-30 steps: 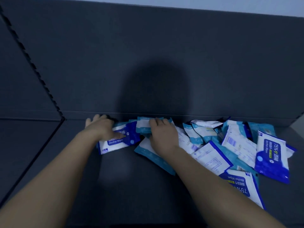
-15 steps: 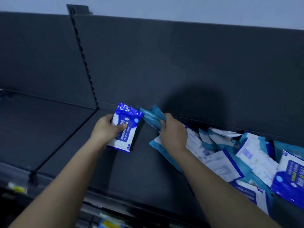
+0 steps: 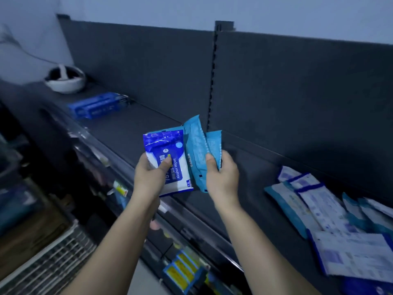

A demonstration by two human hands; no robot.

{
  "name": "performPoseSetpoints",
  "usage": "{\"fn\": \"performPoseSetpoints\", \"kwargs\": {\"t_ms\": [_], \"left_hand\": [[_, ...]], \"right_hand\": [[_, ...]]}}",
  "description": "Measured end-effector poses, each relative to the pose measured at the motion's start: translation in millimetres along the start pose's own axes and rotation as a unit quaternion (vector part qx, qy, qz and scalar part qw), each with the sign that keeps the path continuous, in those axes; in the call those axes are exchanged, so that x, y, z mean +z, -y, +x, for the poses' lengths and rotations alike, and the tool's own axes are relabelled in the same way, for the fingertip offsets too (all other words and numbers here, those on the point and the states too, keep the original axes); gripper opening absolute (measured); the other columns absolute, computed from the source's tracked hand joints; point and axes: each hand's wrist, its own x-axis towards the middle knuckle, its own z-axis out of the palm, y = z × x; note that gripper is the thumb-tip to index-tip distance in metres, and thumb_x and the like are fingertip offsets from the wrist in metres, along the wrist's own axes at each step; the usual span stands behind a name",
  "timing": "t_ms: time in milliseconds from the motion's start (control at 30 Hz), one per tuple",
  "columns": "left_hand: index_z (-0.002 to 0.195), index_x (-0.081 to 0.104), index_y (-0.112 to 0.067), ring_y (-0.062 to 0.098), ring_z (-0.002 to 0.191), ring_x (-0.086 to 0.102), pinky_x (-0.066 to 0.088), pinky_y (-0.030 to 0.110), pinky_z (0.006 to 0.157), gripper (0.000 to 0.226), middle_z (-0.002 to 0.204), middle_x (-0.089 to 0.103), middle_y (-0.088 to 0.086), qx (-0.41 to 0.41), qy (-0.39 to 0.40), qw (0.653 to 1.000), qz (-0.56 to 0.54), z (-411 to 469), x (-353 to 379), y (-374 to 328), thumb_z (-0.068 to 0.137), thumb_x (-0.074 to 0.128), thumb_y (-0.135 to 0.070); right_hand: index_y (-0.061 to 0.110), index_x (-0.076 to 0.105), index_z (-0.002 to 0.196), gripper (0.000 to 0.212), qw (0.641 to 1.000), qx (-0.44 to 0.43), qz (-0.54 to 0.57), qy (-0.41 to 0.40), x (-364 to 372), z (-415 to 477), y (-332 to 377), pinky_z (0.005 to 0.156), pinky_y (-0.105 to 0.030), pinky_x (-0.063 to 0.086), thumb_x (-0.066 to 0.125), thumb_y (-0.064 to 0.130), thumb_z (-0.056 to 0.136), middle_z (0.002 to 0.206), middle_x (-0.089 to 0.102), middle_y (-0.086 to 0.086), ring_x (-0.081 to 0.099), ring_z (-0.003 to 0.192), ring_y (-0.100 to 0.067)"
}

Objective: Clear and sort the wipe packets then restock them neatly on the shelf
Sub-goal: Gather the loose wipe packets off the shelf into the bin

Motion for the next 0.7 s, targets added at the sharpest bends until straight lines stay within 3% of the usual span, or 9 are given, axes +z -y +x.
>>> {"fn": "performPoseSetpoints", "kwargs": {"t_ms": [133, 300, 533, 700], "left_hand": [[0.109, 0.059, -0.010, 0.022, 0.082, 0.070, 0.057, 0.045, 0.082, 0.018, 0.098, 0.073, 0.006, 0.023, -0.070, 0.997, -0.014, -1, -62, -9, 0.091, 0.060, -0.006], [0.104, 0.059, -0.014, 0.021, 0.081, 0.069, 0.057, 0.043, 0.080, 0.015, 0.103, 0.071, 0.010, 0.028, -0.142, 0.989, -0.033, 7, -151, -23, 0.091, 0.060, -0.006], [0.109, 0.059, -0.012, 0.031, 0.096, 0.068, 0.053, 0.052, 0.089, 0.019, 0.104, 0.072, 0.010, 0.043, -0.221, 0.973, -0.038, 19, -283, -44, 0.091, 0.060, -0.005], [0.102, 0.059, -0.017, 0.025, 0.093, 0.070, 0.056, 0.044, 0.084, 0.015, 0.100, 0.073, 0.006, 0.045, -0.266, 0.962, -0.042, 30, -362, -56, 0.092, 0.060, -0.007]], "right_hand": [[0.019, 0.064, 0.090, 0.001, 0.994, 0.000, 0.065, 0.090, 55, -27, 12, 0.075, -0.042, 0.056, 0.064, 0.020, 0.090, 0.085, 0.071, 0.004, 0.067, 0.080, -0.016], [0.023, 0.065, 0.089, 0.014, 0.978, 0.024, 0.107, 0.178, 137, -63, 33, 0.076, -0.041, 0.058, 0.071, 0.012, 0.084, 0.088, 0.073, 0.005, 0.070, 0.082, -0.013], [0.024, 0.065, 0.094, 0.016, 0.963, 0.020, 0.118, 0.240, 270, -120, 63, 0.079, -0.041, 0.057, 0.071, 0.016, 0.082, 0.090, 0.072, 0.006, 0.069, 0.083, -0.013], [0.023, 0.064, 0.093, 0.015, 0.950, 0.015, 0.122, 0.287, 354, -155, 83, 0.080, -0.045, 0.057, 0.071, 0.015, 0.083, 0.090, 0.072, 0.006, 0.069, 0.083, -0.013]]}}
